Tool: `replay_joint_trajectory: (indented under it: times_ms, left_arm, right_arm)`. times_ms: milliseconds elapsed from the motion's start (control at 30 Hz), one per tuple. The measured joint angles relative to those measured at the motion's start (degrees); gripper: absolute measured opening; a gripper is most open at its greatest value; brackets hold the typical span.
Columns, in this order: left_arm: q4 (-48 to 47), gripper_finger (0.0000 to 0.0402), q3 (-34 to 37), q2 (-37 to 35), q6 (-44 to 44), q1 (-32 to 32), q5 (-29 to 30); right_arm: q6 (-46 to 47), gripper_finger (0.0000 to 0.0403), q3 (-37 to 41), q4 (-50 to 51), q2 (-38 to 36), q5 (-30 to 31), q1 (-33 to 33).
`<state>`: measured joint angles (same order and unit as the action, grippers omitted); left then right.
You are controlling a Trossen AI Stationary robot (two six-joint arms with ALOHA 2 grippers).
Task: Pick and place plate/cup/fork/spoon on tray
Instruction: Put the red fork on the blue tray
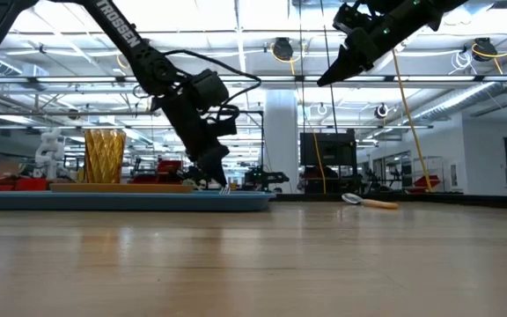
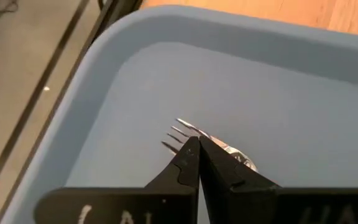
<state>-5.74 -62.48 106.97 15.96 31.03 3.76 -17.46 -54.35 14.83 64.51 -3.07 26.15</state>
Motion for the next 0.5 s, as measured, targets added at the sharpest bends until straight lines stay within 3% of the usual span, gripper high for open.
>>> replay_joint_trajectory:
  times_ms: [500]
  left_arm:
    - [-1.9,0.0003,0.0,1.5,0.8,-0.2,-0.9]
  right_arm:
    - [-0.2,0.0,0.0,-0.2,0.0,0.0,0.0]
